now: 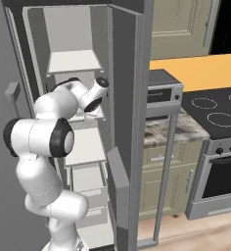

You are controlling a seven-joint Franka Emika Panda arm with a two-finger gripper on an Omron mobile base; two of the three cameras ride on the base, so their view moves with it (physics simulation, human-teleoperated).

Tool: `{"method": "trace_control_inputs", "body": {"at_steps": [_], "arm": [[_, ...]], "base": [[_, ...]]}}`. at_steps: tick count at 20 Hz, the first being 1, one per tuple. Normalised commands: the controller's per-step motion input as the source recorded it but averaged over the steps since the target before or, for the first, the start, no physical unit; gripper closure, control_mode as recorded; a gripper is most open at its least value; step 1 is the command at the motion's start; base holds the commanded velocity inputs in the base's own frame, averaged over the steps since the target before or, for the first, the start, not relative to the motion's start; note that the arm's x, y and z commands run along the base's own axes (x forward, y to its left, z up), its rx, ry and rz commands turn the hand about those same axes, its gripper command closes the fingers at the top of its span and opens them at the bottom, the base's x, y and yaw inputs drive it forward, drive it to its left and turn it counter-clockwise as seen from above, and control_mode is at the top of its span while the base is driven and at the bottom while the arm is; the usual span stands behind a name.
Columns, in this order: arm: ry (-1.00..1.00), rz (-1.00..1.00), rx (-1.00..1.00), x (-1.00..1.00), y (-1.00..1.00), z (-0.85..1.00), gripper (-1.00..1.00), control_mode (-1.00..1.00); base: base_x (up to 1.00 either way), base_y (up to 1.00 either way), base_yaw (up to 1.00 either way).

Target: The ice cube tray has been filled with water. Take the tray and place it in the freezer to make ice. Close the freezer door after placing the tray.

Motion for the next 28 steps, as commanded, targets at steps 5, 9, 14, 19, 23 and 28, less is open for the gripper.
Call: {"method": "trace_control_inputs", "body": {"at_steps": [5,9,14,19,23,28], "arm": [[-0.01,0.0,0.0,-1.0,-0.26,0.0,-1.0,-1.0],[-0.12,0.0,0.0,-1.0,-0.07,0.0,-1.0,-1.0],[-0.21,0.0,0.0,-1.0,-0.27,0.25,-1.0,-1.0],[-0.21,-0.02,-0.01,-1.0,-0.25,0.57,-1.0,-1.0],[-0.15,-0.12,-0.06,-0.98,-0.06,0.38,-1.0,-1.0],[-0.11,-0.14,-0.06,-0.89,-0.06,0.2,-1.0,-1.0]], "base": [[0.0,0.0,0.0],[0.0,0.0,0.0],[0.0,0.0,0.0],[0.0,0.0,0.0],[0.0,0.0,0.0],[0.0,0.0,0.0]]}}
